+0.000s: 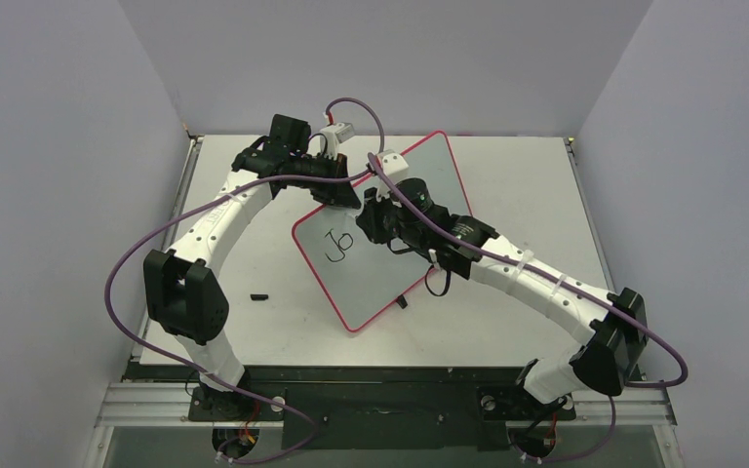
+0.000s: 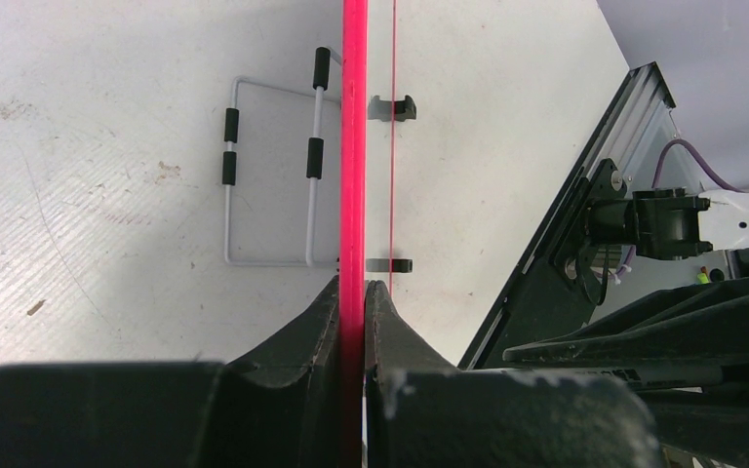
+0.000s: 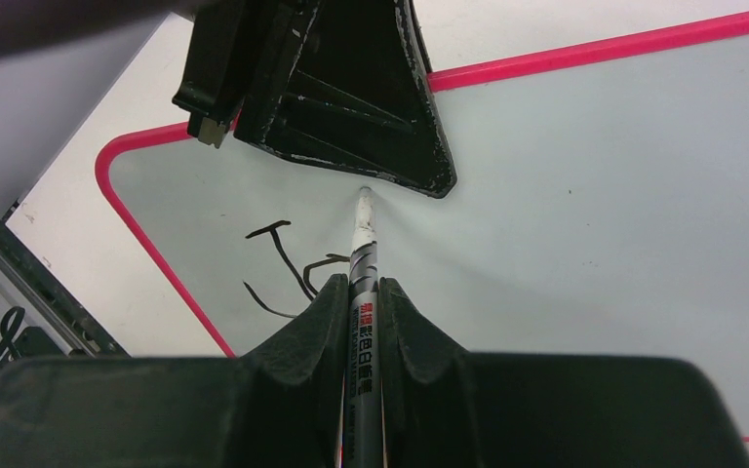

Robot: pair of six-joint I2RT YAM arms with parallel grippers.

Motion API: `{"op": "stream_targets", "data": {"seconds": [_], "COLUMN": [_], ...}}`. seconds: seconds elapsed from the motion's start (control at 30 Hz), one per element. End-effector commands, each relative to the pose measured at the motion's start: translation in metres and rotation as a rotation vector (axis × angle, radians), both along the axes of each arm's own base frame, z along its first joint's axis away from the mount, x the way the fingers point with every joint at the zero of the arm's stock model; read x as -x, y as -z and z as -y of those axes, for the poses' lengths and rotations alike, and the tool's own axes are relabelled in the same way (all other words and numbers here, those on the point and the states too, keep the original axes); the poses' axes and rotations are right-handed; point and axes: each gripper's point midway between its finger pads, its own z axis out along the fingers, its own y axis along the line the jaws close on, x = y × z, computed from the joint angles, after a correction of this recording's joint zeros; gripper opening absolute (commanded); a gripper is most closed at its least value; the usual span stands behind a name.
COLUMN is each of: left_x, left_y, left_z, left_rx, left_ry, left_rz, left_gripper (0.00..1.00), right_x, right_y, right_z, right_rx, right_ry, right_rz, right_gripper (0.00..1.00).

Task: Write a sentence on the whiteboard

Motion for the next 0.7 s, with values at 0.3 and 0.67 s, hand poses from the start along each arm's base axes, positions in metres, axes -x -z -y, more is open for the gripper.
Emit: {"op": "stream_targets", "data": {"seconds": [0.3,0.67], "left_x": [-0.010,-0.008], "left_y": [-0.006,-0.008], "left_z": [-0.002,-0.001], "left_rx": [-0.072,-0.071], "left_ry": [-0.002,0.001], "left_rz": [0.131,0.133], "left_gripper": [0.00,0.00], "right_x": [0.006,0.002], "right_y": [0.022,0.022], "right_z": [0.009,0.022], "right_rx": [0.009,0.023], "right_ry": [0.006,0.065], "right_rz": [-0.022,-0.008], "right_gripper": [0.00,0.00]}}
